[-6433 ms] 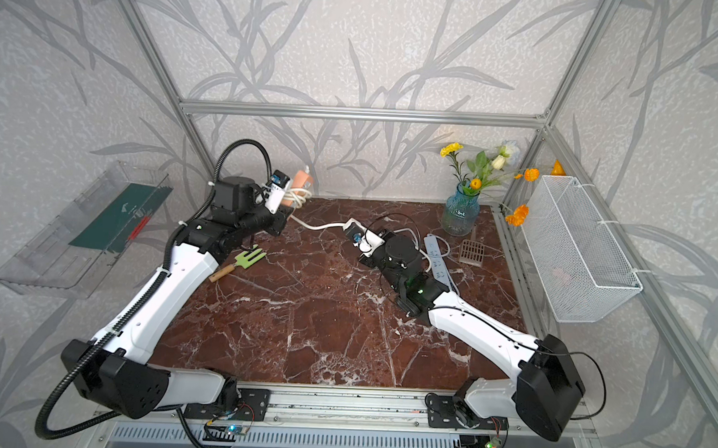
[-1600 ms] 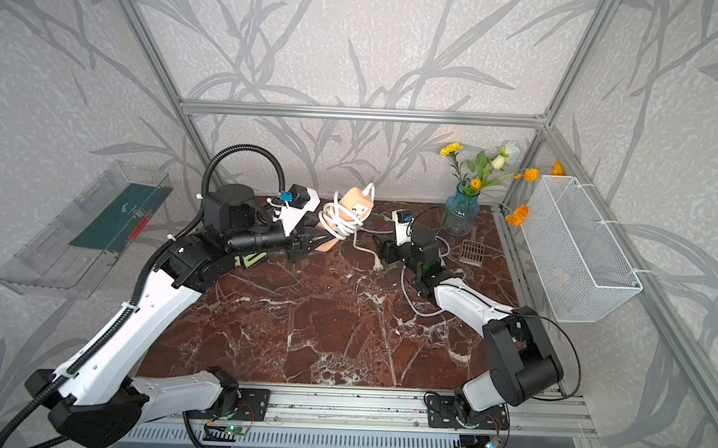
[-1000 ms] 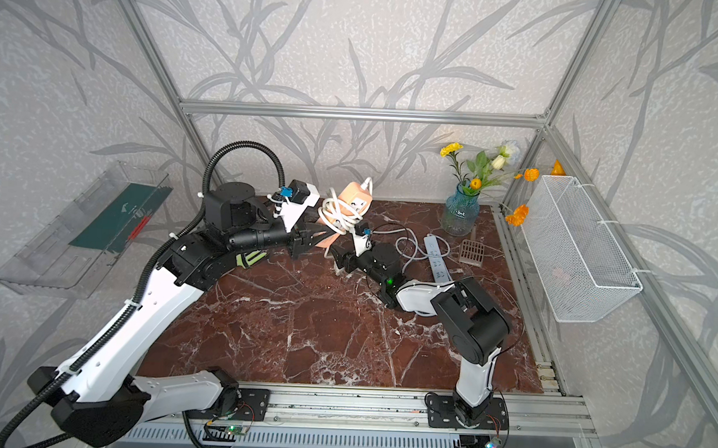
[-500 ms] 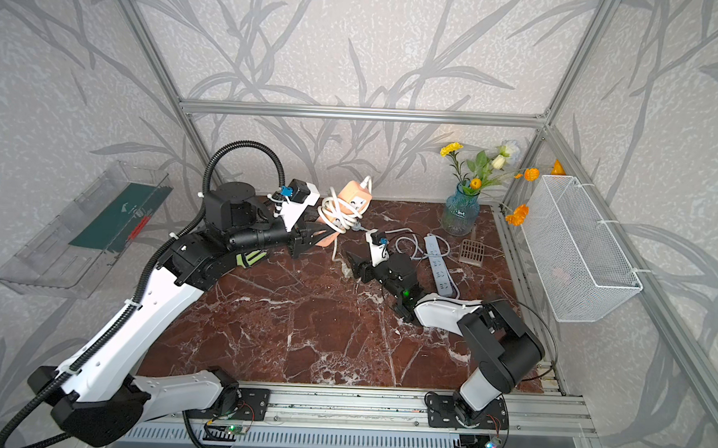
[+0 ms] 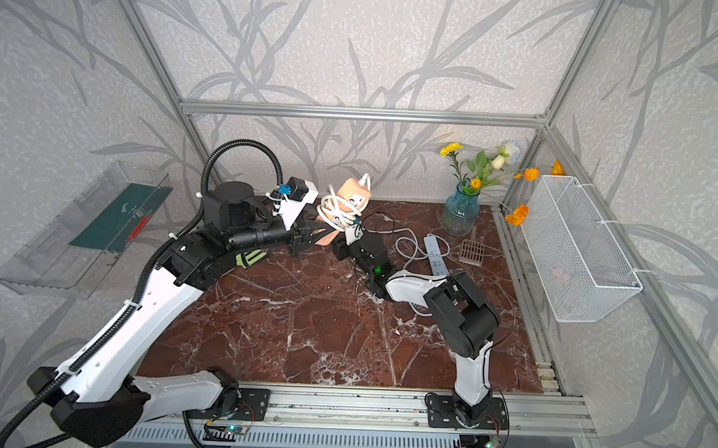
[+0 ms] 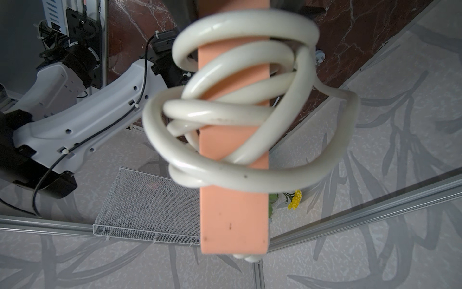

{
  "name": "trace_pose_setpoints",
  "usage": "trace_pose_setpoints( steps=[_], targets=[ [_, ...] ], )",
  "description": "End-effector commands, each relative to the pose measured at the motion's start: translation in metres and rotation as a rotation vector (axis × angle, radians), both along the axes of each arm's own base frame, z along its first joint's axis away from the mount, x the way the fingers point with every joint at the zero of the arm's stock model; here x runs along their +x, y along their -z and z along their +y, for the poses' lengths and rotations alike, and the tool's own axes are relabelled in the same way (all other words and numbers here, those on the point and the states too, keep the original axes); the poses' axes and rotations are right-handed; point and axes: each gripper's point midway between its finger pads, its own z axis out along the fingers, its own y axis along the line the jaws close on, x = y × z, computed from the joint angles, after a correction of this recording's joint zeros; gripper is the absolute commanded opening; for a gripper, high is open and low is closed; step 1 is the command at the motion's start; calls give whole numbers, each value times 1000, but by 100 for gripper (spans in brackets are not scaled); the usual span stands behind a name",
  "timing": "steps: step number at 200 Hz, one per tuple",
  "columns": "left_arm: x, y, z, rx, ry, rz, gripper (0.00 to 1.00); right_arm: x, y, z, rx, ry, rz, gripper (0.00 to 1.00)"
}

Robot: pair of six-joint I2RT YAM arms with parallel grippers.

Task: Wrap the cord around the power strip
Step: Wrap the power cord around the power strip.

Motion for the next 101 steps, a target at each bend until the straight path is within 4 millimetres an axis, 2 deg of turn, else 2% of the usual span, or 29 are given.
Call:
trace_pose_setpoints(
  steps=[1,12,29,46,48,51,63,77,88,101],
  targets=[
    [-4,-55,12,-84,-54,-151,0,2,21,-6,-30,28,6,19],
    [13,-56,25,-59,-158,-173,0,-14,34,-8,-81,8,12,10],
    [47,-61,57,-42,-362,-201,0,-56,52,-8,-214,-55,3,0],
    [76,-53,84,2,-510,-196,0,-98,61,-11,-365,-117,-32,0],
    [79,-51,85,11,-519,-194,0,-102,53,-11,-366,-121,-55,0],
    [82,-47,87,28,-531,-192,0,-111,58,-13,-411,-139,-52,0],
    [96,-27,91,119,-567,-178,0,-139,53,-16,-523,-194,-95,0],
    [111,5,96,256,-600,-159,0,-164,38,-24,-648,-238,-173,0],
    [120,36,103,390,-621,-132,0,-172,13,-38,-677,-222,-228,0],
    [125,72,114,538,-633,-104,0,-177,-28,-56,-696,-179,-320,0]
  ],
)
